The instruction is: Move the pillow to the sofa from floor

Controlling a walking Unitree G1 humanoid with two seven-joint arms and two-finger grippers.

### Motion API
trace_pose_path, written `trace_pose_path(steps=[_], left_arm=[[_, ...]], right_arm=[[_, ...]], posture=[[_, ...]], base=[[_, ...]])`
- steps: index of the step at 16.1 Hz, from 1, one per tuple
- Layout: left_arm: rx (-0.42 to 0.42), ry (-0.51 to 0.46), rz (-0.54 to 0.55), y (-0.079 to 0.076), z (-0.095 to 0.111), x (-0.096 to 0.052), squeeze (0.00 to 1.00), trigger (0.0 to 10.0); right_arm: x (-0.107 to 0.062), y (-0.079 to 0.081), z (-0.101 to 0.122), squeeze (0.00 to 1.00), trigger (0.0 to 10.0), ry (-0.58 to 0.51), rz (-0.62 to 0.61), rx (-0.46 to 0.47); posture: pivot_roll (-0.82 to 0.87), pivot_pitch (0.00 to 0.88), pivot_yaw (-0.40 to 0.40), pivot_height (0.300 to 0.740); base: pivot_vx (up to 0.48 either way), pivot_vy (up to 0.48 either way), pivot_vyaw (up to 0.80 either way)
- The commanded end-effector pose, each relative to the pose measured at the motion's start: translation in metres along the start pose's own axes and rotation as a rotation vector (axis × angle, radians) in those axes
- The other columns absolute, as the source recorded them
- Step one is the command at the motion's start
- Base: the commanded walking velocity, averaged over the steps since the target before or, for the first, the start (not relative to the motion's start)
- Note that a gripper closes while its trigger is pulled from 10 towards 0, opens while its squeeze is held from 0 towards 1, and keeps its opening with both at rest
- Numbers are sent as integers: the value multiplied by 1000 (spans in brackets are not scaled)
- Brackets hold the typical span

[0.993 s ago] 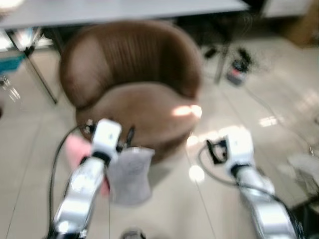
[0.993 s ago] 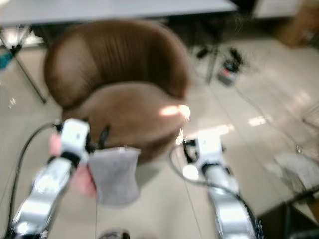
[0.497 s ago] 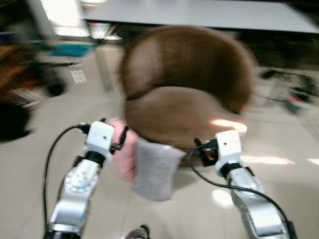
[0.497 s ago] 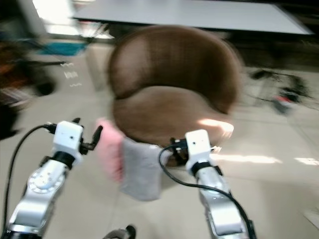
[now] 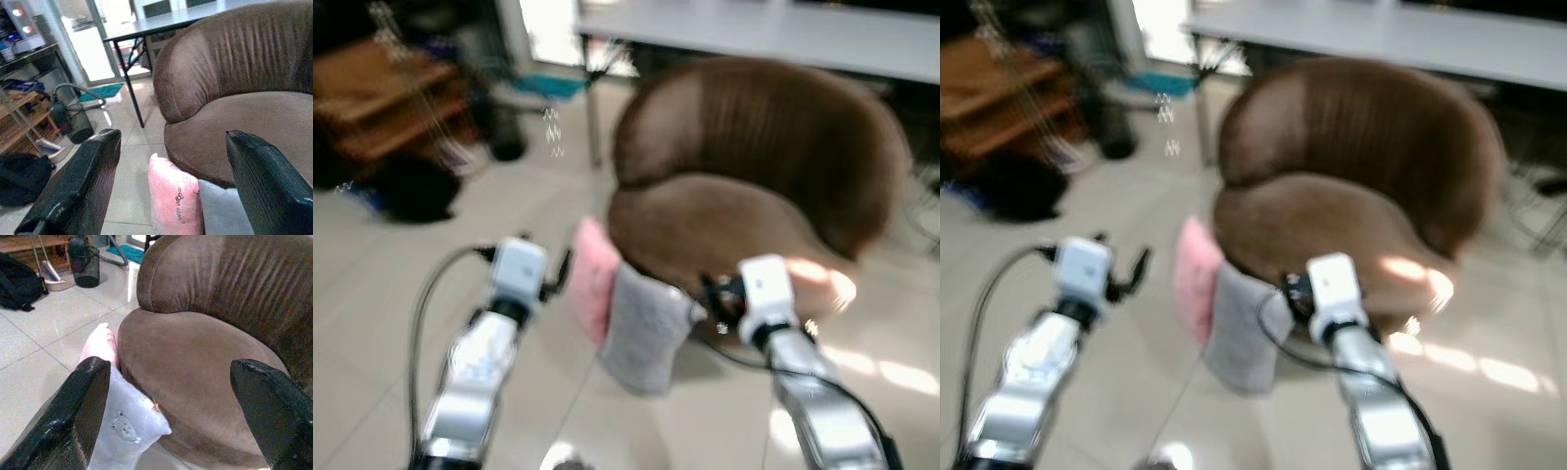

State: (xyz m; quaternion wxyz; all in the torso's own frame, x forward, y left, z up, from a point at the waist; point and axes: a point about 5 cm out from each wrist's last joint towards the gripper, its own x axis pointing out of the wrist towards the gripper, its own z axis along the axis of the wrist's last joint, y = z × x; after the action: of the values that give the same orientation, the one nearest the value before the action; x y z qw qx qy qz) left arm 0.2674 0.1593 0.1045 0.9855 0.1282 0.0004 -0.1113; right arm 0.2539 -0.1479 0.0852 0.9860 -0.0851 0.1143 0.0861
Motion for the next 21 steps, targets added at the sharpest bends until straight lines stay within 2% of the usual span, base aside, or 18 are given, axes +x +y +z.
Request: trace_pose_path(steps=[1, 4, 7, 16, 19, 21], left_arm=[[26, -9, 28, 9, 2, 0, 0, 10000], [-23, -21, 60, 13, 4, 2, 0, 10000], [-15, -47, 41, 13, 8, 4, 0, 10000], [-54, -47, 14, 10, 8, 4, 0, 10000], [-57, -44, 12, 11, 7, 4, 0, 10000], [-57, -43, 11, 11, 7, 4, 0, 10000]], right_arm=[[2, 3, 6, 0, 10000, -27, 6, 1], [3, 0, 7, 0, 10000, -36, -29, 28], [4, -3, 6, 0, 10000, -30, -40, 31], [3, -6, 5, 0, 10000, -23, -69, 60], [3, -6, 5, 0, 10000, -18, -71, 63], [3, -5, 5, 0, 10000, -22, -67, 53]], posture=[[-7, 24, 5, 740], [-7, 29, 4, 740], [-10, 35, 4, 740], [-11, 44, 4, 740], [-11, 44, 4, 740], [-10, 45, 4, 740]], base=[[0, -292, 800], [0, 0, 485], [0, 0, 0], [351, 0, 0], [372, 0, -748], [375, 0, 0]])
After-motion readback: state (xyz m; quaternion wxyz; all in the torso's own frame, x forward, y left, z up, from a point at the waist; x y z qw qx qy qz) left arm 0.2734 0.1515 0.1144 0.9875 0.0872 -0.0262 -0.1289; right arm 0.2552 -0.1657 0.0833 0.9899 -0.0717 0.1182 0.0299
